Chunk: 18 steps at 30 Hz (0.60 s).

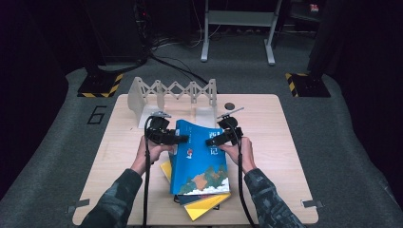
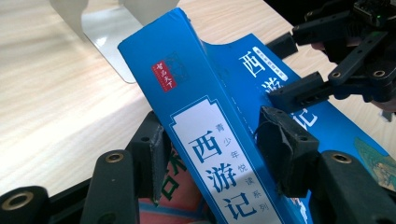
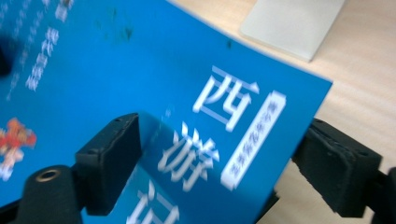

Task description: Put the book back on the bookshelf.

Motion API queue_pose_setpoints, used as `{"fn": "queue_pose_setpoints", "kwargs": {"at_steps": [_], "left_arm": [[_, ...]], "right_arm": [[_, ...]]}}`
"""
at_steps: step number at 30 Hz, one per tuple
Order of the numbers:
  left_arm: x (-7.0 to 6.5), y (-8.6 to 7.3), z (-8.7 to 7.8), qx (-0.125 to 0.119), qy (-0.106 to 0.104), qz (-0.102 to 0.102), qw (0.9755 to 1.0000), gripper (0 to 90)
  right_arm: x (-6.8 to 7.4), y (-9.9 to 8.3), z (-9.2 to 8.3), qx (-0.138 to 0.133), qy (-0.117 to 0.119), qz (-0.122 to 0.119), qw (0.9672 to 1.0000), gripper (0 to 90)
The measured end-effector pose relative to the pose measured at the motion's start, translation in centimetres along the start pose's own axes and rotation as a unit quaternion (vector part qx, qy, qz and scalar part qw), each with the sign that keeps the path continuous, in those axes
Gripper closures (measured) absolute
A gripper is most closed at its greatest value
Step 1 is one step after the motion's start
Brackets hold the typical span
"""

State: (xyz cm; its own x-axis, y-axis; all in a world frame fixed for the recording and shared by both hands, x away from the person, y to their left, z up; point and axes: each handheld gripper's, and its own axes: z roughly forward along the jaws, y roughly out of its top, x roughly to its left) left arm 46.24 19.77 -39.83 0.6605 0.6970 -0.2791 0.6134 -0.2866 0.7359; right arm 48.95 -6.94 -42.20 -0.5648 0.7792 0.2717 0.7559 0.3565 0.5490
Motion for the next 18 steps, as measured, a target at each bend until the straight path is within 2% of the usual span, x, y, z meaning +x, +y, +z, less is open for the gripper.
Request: {"fn": "queue_pose_setpoints", "kwargs": {"at_steps": [3,4,7,8,9,10,11,15,17,18], "left_arm": [[-0.1,0.0,-0.2,0.000,0.005,0.000,1.0000,45.7],[0.0,0.0,-0.2,0.002,0.003,-0.003,1.0000,45.6],[0.2,0.0,-0.3,0.001,-0.005,-0.001,1.0000,45.6],[0.1,0.0,-0.2,0.002,-0.007,-0.004,1.0000,45.3],[0.2,0.0,-0.2,0.003,-0.006,-0.003,1.0000,44.9],[0.3,0.0,-0.1,0.007,-0.009,-0.003,0.9999,44.6],[0.4,0.0,0.2,0.013,-0.012,-0.006,0.9998,44.1],[0.4,0.0,0.6,0.026,-0.015,-0.010,0.9995,43.1],[0.4,0.0,0.6,0.026,-0.013,-0.010,0.9995,43.4],[0.3,-0.1,0.4,0.019,-0.006,-0.017,0.9997,44.9]], "right_arm": [[0.1,0.0,0.1,0.002,0.006,-0.002,1.0000,19.3],[0.3,0.0,0.3,0.005,0.009,0.010,0.9999,19.2],[0.2,0.0,0.6,0.001,0.014,0.011,0.9998,19.3],[0.3,-0.1,0.7,0.000,0.016,0.018,0.9997,19.4],[0.2,-0.1,0.7,-0.004,0.016,0.009,0.9998,19.5],[0.3,-0.1,0.7,-0.005,0.015,0.011,0.9998,19.6],[0.4,-0.1,0.8,-0.013,0.011,-0.002,0.9999,20.1],[0.9,0.0,0.9,-0.017,0.007,-0.013,0.9997,20.8],[1.2,0.1,0.9,-0.018,0.002,-0.021,0.9996,21.1],[1.3,0.1,0.9,-0.023,0.004,-0.026,0.9994,21.4]]}}
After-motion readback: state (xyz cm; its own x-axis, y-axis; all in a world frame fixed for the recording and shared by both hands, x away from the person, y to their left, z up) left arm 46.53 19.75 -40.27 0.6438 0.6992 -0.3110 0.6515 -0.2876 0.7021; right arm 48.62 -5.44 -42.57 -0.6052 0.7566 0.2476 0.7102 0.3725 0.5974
